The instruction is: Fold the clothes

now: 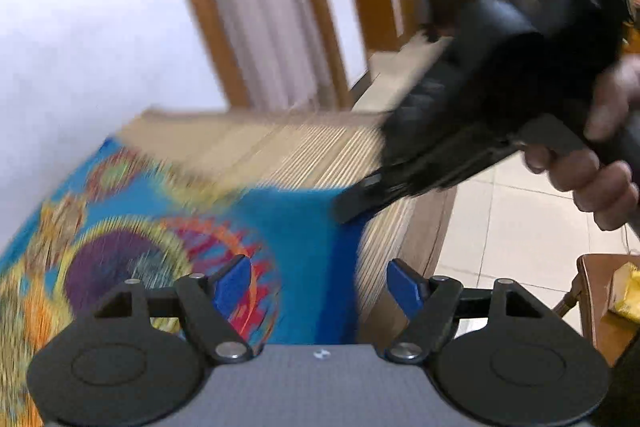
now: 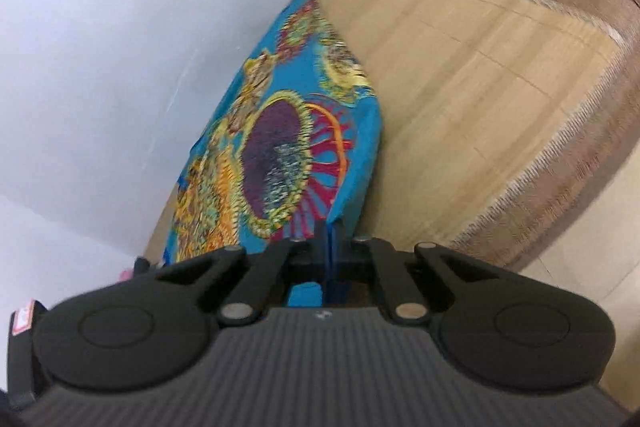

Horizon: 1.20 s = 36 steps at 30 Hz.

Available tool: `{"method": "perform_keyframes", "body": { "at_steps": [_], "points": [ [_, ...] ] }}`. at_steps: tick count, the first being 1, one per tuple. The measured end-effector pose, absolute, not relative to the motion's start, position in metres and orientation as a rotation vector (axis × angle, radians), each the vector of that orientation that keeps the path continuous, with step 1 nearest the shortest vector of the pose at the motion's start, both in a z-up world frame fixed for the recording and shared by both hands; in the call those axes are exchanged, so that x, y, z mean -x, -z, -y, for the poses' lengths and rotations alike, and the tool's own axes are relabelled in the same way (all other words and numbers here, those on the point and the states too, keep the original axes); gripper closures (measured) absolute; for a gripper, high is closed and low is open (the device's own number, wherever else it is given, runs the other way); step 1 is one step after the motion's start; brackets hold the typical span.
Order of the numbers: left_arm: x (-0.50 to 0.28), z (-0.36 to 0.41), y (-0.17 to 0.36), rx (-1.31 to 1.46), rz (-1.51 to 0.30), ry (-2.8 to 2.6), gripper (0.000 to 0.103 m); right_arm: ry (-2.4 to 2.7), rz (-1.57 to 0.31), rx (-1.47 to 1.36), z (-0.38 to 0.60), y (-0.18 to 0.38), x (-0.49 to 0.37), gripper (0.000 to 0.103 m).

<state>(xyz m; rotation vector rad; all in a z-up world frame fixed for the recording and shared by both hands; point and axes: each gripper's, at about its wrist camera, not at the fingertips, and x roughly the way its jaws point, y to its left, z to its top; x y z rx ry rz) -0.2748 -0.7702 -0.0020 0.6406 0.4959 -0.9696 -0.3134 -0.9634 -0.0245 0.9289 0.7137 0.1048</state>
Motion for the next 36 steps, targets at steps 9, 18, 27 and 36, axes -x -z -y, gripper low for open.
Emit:
{"method": "perform_keyframes", "body": {
  "at_steps": [9,18,27,36],
  "points": [
    [0.223,0.789,0.018,-0.527,-0.531,0.861,0.101,-0.208,-0.723,-0.806,0.961,-0.011,0.295,0.095],
    [0.178,0.723,-0.054,-0.104,-0.639,0.799,0.101,-0.065,-0.576,-0.871,1.056,-0.006,0.15,0.014],
    [0.138,0.702,-0.088,0.166,-0.722,0.356,0.101,-0.045,-0.684,-0.619,1.053,0.03,-0.164,0.016],
    [0.141,0.693,-0.129,0.209,-0.692,0.065,0.101,-0.066,-0.819,-0.41,1.005,0.071,-0.3,0.014]
  ]
}}
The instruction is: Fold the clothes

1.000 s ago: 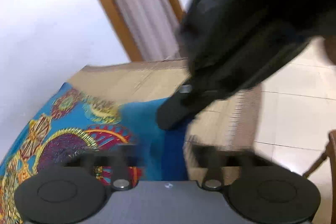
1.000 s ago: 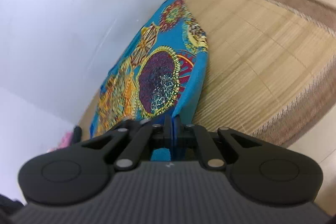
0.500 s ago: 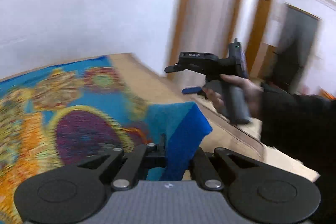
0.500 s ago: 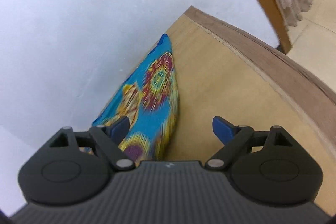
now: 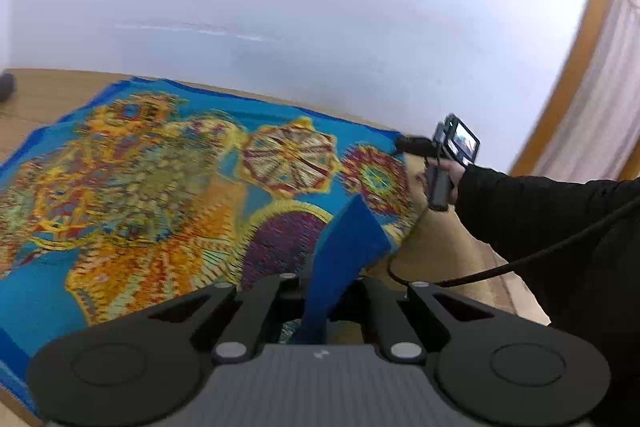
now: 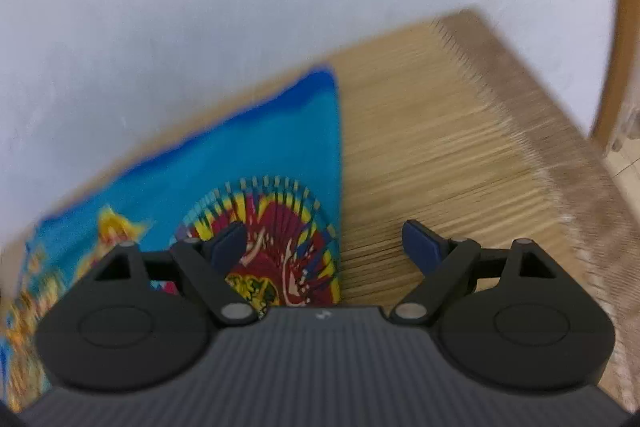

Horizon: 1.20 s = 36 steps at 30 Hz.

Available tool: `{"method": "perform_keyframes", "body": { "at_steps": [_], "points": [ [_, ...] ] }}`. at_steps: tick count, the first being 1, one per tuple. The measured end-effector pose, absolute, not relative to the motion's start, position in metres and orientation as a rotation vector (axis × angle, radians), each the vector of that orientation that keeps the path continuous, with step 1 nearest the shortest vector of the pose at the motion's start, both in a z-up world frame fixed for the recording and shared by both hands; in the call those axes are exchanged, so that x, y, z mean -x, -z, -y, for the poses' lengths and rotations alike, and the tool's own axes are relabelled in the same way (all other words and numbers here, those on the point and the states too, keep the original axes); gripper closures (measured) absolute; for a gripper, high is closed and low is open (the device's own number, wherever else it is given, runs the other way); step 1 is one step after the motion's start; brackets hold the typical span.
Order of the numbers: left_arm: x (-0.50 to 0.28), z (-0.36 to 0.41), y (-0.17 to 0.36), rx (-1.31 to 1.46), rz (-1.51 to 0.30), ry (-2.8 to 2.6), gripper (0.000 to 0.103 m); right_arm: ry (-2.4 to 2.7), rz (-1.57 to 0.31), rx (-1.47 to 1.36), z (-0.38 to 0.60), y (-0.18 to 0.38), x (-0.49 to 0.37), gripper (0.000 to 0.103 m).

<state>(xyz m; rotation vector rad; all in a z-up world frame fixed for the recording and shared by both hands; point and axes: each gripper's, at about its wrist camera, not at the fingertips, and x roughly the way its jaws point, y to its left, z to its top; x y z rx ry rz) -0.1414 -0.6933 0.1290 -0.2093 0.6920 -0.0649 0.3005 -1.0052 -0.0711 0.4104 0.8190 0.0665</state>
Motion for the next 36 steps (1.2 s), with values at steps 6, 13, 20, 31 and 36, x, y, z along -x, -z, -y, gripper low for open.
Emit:
{"method": "perform_keyframes", "body": {
  "at_steps": [6,13,20,31,36],
  "points": [
    [0.14,0.687,-0.134,0.247,-0.668,0.015,0.101,-0.023,-0.751,-0.363,0.999,0.076,-0.311,0.014],
    [0.14,0.678,-0.137,0.259,-0.648,-0.004,0.101,-0.19,-0.749,-0.331,0.99,0.072,-0.317,0.1],
    [0.154,0.619,-0.151,0.254,-0.547,-0.144,0.101,-0.327,-0.589,-0.489,0.978,0.013,-0.308,0.1],
    [0.184,0.434,-0.128,0.343,-0.449,-0.319,0.1,-0.479,-0.449,-0.422,0.778,-0.069,-0.297,0.1],
    [0.185,0.334,-0.113,0.381,-0.447,-0.395,0.101,-0.513,-0.435,-0.365,0.64,-0.081,-0.3,0.099]
  ]
}}
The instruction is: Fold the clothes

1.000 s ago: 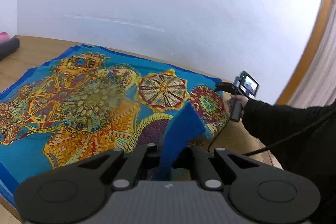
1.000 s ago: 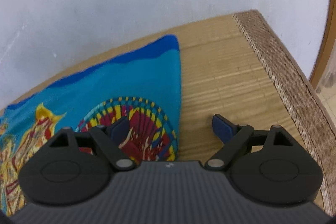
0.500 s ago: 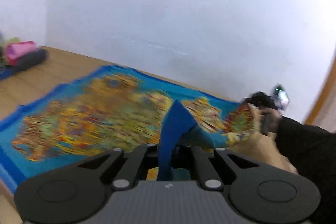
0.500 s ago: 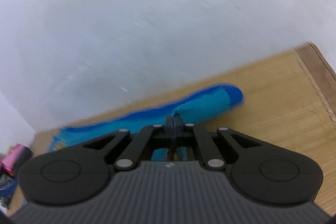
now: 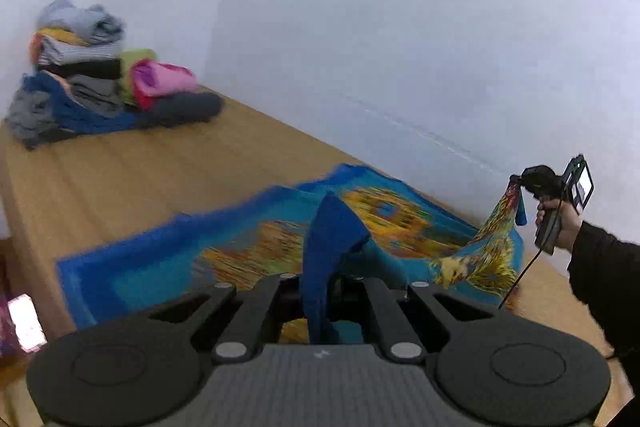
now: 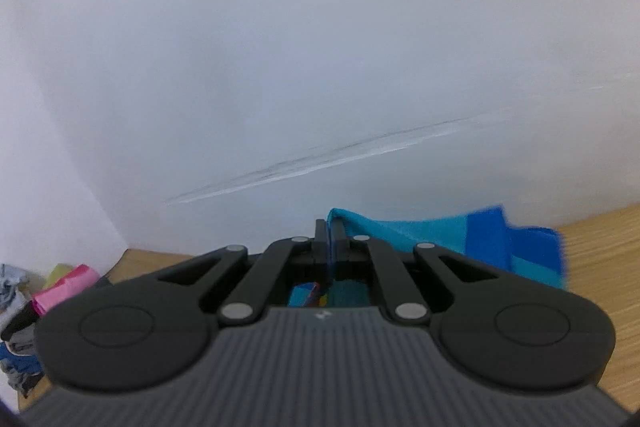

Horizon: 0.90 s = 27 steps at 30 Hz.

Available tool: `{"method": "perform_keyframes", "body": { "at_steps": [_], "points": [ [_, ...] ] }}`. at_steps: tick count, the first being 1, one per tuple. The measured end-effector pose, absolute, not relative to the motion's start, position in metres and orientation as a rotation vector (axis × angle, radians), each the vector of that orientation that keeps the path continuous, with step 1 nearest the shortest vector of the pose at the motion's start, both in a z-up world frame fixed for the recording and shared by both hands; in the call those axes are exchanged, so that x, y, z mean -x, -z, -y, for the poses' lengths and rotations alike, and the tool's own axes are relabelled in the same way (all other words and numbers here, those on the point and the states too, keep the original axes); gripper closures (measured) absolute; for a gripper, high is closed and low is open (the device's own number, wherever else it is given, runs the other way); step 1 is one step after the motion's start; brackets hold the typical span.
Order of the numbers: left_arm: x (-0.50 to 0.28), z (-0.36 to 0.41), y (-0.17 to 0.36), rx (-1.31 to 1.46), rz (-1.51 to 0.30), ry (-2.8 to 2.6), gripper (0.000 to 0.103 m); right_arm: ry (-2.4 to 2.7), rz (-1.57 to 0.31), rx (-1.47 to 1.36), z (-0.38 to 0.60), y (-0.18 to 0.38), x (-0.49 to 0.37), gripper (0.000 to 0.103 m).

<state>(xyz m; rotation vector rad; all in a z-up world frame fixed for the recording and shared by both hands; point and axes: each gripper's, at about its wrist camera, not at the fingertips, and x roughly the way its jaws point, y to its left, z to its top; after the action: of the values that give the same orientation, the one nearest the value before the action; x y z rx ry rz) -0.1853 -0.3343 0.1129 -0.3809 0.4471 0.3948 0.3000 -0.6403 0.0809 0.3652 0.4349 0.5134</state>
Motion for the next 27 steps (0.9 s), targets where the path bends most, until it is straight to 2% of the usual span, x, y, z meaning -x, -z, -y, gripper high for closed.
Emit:
{"method": "perform_keyframes", "body": {
  "at_steps": [7,12,19,21,24,26,27],
  "points": [
    [0.185,0.228,-0.077,0.449,-0.474,-0.54,0.1,-0.573,-0.433,-0.269,0.454,-0.077,-0.313,0.099],
    [0.173,0.17,-0.041,0.494,-0.525,-0.617,0.1,-0.597,-0.445,-0.13,0.347,-0.055,-0.326,0.099],
    [0.129,0.123,0.006,0.439,-0.626,-0.671,0.099,-0.551,-0.464,0.073,0.247,0.0,-0.341,0.099],
    [0.119,0.114,0.02,0.437,-0.662,-0.704,0.094,-0.537,-0.491,0.103,0.23,0.017,-0.347,0.098],
    [0.11,0.104,0.036,0.426,-0.721,-0.764,0.09,-0.53,-0.6,0.148,0.215,0.043,-0.361,0.095],
    [0.109,0.097,0.04,0.442,-0.723,-0.781,0.089,-0.522,-0.656,0.155,0.213,0.046,-0.354,0.088],
    [0.11,0.094,0.039,0.445,-0.718,-0.786,0.088,-0.526,-0.646,0.133,0.217,0.042,-0.351,0.081]
  ]
}}
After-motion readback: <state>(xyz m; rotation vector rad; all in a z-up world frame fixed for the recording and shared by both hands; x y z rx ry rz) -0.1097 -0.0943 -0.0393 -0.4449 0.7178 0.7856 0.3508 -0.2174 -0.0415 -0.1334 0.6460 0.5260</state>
